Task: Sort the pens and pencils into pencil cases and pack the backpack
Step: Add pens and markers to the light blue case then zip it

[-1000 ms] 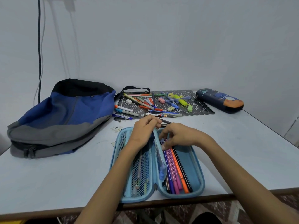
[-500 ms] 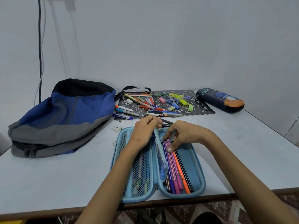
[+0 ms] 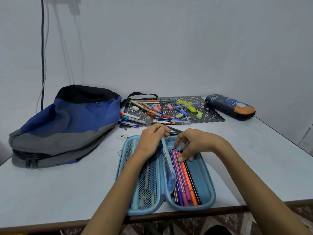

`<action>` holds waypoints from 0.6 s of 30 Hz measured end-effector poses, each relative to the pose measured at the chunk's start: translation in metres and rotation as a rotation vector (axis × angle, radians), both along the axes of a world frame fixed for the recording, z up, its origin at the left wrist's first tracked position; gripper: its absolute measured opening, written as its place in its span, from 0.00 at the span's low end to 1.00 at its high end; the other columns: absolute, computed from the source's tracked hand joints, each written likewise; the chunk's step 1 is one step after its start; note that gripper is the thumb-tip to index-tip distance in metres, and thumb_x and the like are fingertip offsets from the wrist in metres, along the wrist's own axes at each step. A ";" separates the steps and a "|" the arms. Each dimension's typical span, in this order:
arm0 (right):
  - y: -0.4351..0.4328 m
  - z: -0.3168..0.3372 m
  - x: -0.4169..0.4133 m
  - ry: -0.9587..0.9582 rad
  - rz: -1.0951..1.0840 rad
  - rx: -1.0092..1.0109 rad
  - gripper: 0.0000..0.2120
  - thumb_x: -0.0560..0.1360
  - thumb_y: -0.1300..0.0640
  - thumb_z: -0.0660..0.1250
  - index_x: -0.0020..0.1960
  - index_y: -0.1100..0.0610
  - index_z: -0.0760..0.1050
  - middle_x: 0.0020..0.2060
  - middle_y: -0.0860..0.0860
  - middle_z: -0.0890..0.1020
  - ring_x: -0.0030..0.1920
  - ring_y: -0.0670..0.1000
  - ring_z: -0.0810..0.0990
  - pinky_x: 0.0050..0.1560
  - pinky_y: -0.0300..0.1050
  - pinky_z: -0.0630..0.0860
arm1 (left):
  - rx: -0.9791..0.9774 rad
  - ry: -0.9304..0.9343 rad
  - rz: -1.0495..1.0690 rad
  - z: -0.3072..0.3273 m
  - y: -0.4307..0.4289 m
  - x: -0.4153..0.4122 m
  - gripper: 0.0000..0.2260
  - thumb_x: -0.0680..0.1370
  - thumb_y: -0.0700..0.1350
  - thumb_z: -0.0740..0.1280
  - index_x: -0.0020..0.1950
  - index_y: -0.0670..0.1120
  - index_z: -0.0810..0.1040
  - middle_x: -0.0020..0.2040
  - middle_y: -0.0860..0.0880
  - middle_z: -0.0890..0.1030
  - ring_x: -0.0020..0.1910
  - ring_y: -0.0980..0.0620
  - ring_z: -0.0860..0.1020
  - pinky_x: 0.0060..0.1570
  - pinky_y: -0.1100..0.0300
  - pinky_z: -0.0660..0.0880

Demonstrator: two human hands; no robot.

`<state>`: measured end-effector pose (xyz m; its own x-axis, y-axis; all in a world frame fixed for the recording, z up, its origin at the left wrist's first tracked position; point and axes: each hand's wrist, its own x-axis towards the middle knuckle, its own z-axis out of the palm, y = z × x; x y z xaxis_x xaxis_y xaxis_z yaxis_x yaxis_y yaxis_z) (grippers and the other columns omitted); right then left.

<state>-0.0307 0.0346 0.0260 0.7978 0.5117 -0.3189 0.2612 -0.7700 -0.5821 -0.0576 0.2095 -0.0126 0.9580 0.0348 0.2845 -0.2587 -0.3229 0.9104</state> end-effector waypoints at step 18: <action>-0.005 -0.006 0.001 0.172 -0.094 0.180 0.19 0.69 0.70 0.74 0.57 0.60 0.75 0.38 0.58 0.83 0.41 0.58 0.84 0.43 0.48 0.83 | 0.034 -0.015 0.022 -0.001 0.001 0.000 0.13 0.80 0.39 0.59 0.42 0.51 0.79 0.40 0.52 0.82 0.44 0.54 0.79 0.54 0.56 0.74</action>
<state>-0.0302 0.0299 0.0205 0.7865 0.4988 -0.3641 0.0793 -0.6663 -0.7415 -0.0575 0.2103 -0.0132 0.9527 0.0459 0.3003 -0.2648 -0.3592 0.8949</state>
